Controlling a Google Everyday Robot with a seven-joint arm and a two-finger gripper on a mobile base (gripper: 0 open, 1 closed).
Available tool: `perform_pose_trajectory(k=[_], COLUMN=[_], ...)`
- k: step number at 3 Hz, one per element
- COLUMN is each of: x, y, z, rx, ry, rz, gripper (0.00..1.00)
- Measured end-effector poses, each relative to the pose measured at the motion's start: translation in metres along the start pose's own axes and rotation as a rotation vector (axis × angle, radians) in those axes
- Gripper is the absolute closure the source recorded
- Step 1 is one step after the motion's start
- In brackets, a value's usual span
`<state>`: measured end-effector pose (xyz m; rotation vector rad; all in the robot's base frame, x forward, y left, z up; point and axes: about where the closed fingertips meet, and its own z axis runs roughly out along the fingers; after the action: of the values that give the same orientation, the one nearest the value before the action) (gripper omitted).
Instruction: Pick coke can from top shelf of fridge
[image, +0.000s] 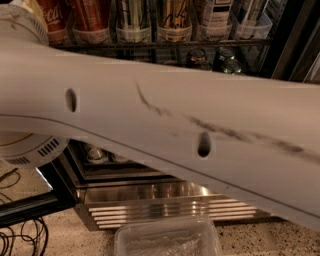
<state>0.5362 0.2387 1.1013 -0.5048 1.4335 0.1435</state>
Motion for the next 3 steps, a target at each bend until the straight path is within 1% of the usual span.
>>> perform_pose_trajectory(k=[1, 2, 3], x=[0.011, 0.021, 0.03], y=[0.017, 0.024, 0.015], z=[0.008, 0.014, 0.012], rx=[-0.022, -0.017, 0.034], ry=[0.01, 0.02, 0.035], rz=[0.027, 0.037, 0.028], gripper=[0.4, 0.4, 0.45])
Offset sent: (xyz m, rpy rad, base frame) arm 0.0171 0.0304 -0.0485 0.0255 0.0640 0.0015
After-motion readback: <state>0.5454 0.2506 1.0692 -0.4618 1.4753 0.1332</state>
